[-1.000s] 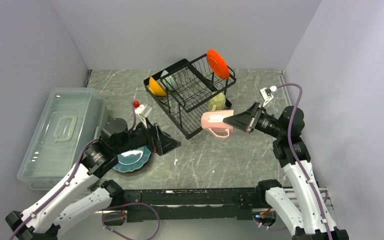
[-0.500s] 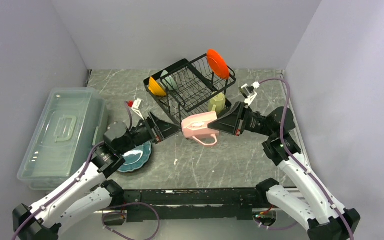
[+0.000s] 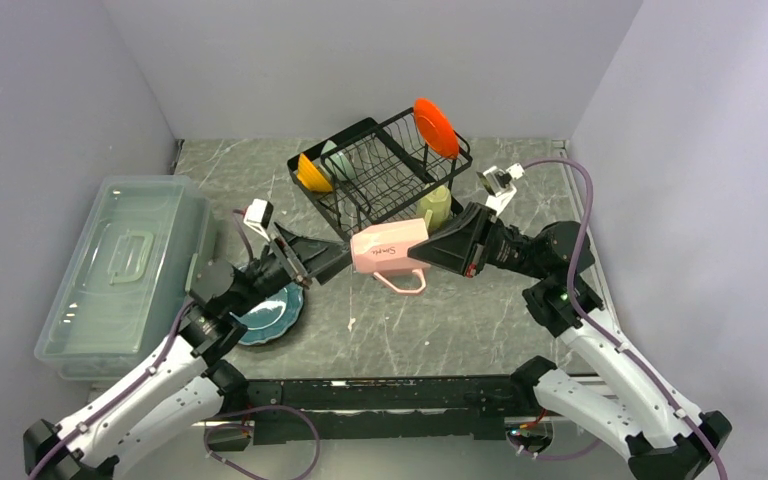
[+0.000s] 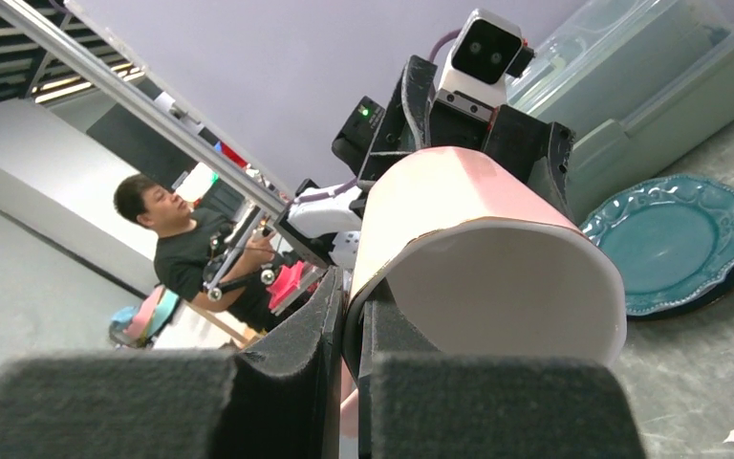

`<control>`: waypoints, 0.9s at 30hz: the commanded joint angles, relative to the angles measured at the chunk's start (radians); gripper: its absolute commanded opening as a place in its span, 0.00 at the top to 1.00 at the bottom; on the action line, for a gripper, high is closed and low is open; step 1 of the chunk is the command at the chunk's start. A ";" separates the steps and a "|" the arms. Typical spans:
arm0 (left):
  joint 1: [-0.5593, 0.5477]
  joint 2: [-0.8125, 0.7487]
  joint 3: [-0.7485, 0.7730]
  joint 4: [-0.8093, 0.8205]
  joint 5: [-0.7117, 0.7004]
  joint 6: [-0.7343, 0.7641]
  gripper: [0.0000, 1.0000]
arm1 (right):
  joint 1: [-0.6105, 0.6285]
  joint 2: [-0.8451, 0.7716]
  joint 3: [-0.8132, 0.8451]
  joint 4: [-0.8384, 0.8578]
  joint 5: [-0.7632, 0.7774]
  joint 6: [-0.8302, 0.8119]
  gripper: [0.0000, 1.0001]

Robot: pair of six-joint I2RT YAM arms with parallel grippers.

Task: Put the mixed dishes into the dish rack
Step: Pick up the cup at the center of the board.

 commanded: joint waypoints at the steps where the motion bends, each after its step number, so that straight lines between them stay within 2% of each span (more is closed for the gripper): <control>1: -0.014 -0.076 0.044 -0.068 0.002 0.024 0.00 | 0.025 -0.054 0.083 0.032 0.015 -0.043 1.00; 7: -0.014 -0.104 0.093 -0.153 0.034 0.056 0.01 | 0.031 -0.067 0.086 0.057 0.021 -0.027 1.00; 15: -0.013 -0.072 0.089 -0.091 0.088 0.023 0.00 | 0.112 -0.011 0.066 0.130 0.062 -0.015 1.00; 20: -0.014 -0.039 0.092 -0.051 0.125 0.003 0.01 | 0.200 0.029 0.097 0.092 0.122 -0.100 1.00; 27: -0.014 -0.033 0.085 -0.026 0.155 -0.017 0.01 | 0.231 0.073 0.091 0.138 0.149 -0.137 1.00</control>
